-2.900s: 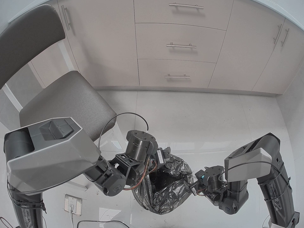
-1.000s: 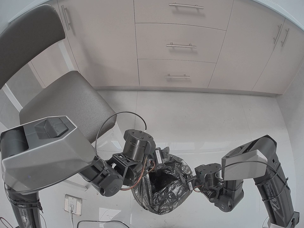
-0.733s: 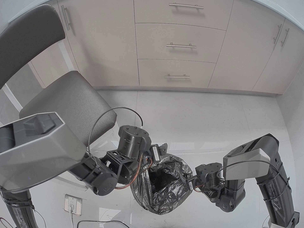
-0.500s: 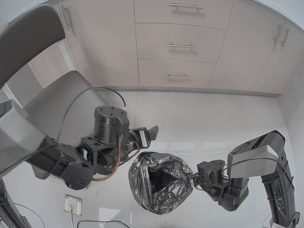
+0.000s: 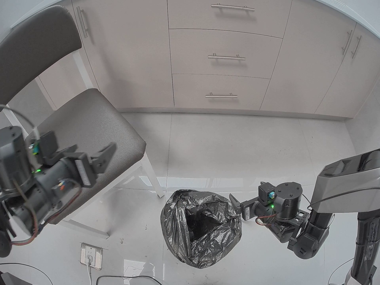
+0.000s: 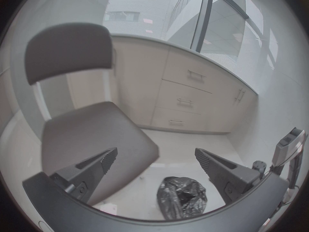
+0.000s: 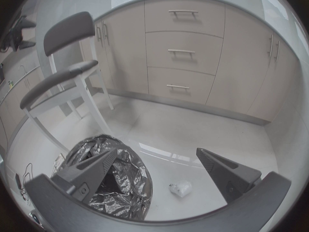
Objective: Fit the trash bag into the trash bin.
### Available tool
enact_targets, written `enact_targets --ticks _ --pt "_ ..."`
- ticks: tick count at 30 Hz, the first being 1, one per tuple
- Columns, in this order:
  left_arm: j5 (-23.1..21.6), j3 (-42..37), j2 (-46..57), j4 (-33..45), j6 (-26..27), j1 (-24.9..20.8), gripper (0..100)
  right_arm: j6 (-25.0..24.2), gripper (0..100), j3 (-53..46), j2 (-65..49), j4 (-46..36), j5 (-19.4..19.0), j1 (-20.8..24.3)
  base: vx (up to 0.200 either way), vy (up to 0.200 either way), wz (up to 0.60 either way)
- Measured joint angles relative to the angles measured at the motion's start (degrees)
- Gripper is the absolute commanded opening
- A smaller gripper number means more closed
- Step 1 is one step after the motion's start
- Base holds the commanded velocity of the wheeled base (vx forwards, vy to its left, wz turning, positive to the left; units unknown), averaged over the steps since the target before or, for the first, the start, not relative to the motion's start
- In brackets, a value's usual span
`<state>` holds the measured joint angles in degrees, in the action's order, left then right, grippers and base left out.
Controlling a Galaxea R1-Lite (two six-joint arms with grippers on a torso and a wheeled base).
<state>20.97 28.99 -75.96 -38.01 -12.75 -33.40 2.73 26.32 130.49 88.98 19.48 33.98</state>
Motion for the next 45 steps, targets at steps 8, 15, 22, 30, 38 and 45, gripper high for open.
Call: enact_targets --ticks 8,15,22,30,38,45 --pt "1.77 -8.79 22.41 10.46 4.63 8.35 100 0.16 100 -1.51 -5.22 -0.02 0.46 0.8 0.0 0.0 0.0" --pt "2.32 -12.15 42.61 25.28 6.55 17.09 100 0.28 100 -2.29 -7.73 -0.02 0.9 1.55 0.0 0.0 0.0" --pt "2.65 -15.82 60.48 35.94 8.29 23.81 100 0.35 100 -2.78 -8.83 0.0 1.32 2.33 0.0 0.0 0.0" --pt "3.11 -24.67 68.8 33.55 9.2 27.23 100 0.33 100 -3.15 -9.11 -0.02 1.58 3.1 0.0 0.0 0.0" --pt "3.58 -27.1 71.67 33.33 10.64 32.96 100 0.28 100 -3.11 -8.55 -0.02 1.62 3.4 0.0 0.0 0.0" --pt "2.35 -27.92 74.28 35.85 12.31 33.91 100 0.24 100 -3.11 -8.16 0.0 1.62 3.28 0.0 0.0 0.0"
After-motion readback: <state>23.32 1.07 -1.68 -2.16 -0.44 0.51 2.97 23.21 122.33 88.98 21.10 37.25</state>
